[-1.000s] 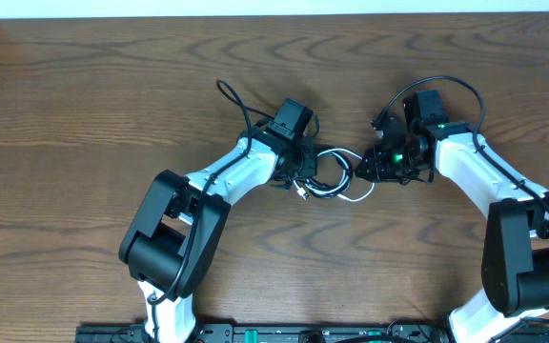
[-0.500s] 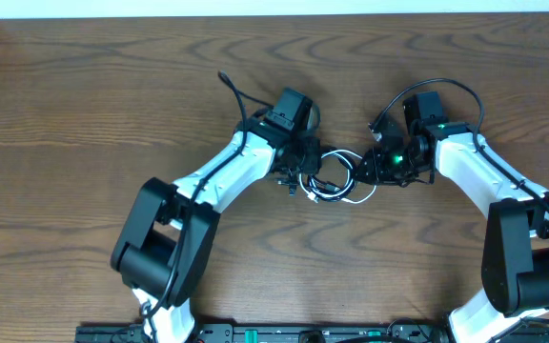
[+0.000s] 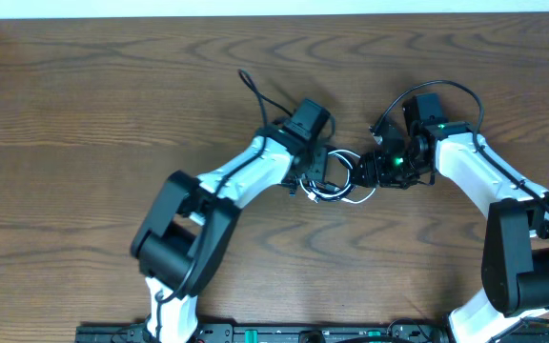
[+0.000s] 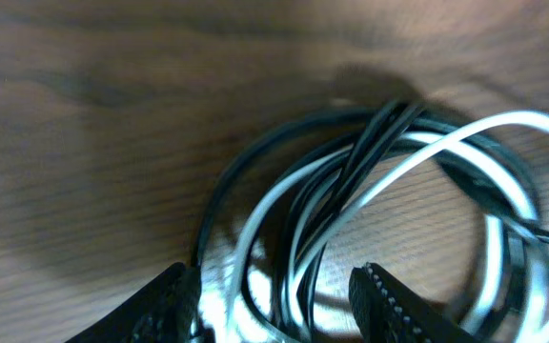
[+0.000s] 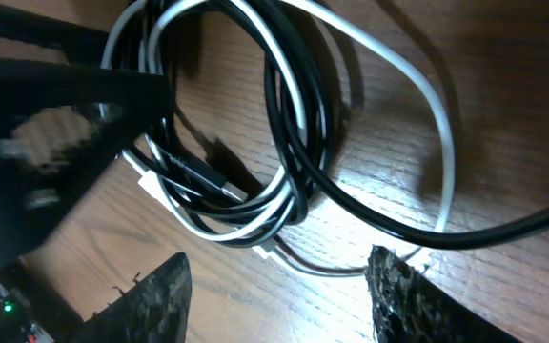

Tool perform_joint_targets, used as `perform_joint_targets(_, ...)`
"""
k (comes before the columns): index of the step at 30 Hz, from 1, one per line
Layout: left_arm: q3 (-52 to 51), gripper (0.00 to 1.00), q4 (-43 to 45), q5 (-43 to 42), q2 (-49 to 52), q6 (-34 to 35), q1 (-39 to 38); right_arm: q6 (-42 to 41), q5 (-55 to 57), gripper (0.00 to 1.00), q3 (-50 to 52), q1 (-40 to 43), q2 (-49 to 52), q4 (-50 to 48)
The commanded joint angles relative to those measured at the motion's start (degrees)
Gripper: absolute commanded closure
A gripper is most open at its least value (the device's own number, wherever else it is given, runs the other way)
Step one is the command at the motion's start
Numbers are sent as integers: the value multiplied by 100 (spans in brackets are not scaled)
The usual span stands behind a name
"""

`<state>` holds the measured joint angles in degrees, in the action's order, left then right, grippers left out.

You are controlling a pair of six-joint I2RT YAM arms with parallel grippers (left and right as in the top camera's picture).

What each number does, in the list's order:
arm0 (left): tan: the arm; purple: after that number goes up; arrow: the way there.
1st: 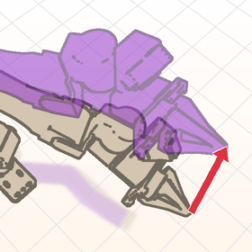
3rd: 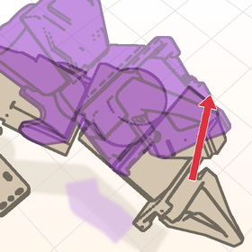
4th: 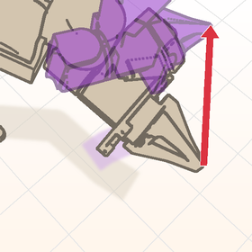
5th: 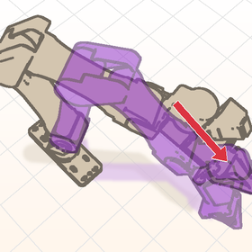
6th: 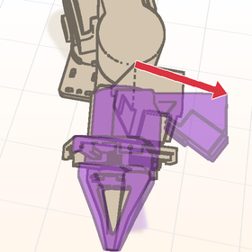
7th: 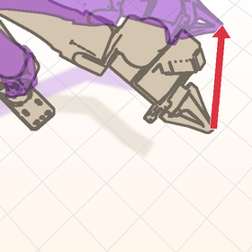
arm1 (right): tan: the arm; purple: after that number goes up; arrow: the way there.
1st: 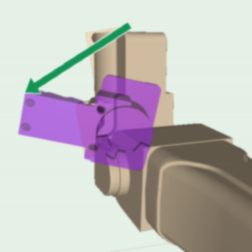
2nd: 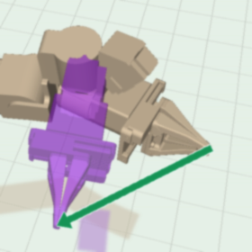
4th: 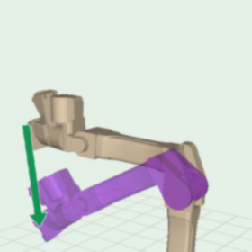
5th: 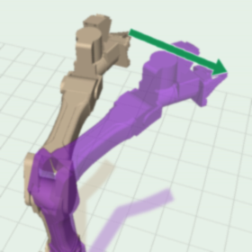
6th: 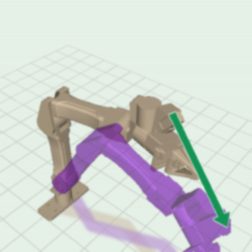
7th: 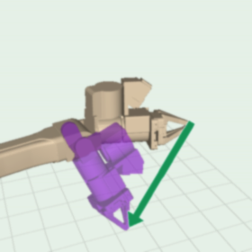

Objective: Untangle cables

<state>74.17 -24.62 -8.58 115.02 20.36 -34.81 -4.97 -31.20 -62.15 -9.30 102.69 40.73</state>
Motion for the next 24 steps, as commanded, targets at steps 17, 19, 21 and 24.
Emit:
perform_joint_targets(17, 22, 92, -317, -1917, -297, 789, 918, 658, -1591, 70, -66, 396, 7, 2)
perform_joint_targets(19, 22, 92, -282, -2455, -297, 807, 1193, 693, -1878, 73, -63, 455, 7, -2)
perform_joint_targets(21, 22, 93, -205, -3034, -297, 861, 1458, 743, -2041, 73, -57, 476, 7, -2)
perform_joint_targets(24, 22, 93, -94, -3646, -297, 1121, 1792, 741, -2275, 73, 48, 474, 7, -125)
